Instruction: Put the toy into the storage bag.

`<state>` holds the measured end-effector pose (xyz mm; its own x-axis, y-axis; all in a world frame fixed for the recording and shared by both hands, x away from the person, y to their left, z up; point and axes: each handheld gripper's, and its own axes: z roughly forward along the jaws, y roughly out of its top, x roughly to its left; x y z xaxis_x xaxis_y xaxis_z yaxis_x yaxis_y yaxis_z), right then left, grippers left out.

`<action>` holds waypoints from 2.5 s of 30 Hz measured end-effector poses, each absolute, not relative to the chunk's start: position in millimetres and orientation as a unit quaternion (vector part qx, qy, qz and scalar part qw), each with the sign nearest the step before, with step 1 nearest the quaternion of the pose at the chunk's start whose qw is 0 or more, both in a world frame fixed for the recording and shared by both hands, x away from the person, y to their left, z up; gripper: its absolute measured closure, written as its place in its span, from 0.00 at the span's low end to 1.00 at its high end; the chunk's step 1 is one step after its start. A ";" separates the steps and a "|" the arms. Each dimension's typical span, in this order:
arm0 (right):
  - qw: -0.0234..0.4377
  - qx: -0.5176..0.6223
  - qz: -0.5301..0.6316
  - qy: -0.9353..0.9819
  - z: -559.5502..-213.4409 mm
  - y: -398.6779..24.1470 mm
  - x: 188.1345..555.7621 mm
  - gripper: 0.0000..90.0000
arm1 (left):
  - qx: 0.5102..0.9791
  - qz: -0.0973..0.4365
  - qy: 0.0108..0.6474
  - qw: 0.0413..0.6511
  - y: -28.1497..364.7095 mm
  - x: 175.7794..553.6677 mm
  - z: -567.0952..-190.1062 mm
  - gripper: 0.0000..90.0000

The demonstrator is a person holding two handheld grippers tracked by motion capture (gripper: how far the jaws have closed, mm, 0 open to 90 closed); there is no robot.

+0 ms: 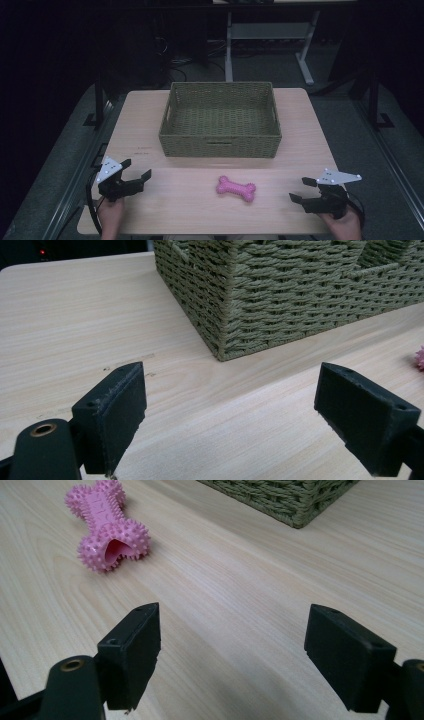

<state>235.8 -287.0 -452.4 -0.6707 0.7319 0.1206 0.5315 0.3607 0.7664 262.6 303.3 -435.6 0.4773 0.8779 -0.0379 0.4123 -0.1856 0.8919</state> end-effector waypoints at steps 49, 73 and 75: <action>0.076 0.274 0.339 0.897 -417.8 -208.0 258.9 0.23 | 0.726 0.258 0.439 0.462 304.5 259.0 -434.2 0.14; 0.044 0.193 0.293 0.935 -407.1 -143.1 286.4 0.25 | 0.724 0.259 0.439 0.464 306.0 259.1 -433.2 0.14; 0.043 0.188 0.288 0.938 -407.3 -138.9 288.6 0.25 | 0.723 0.259 0.440 0.466 306.1 259.2 -433.4 0.14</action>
<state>288.6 -138.9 -407.3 -0.9259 0.3767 0.0271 0.3269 0.7636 0.5568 259.2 306.1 -433.4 0.4793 0.8769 -0.0357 0.3955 -0.1795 0.9008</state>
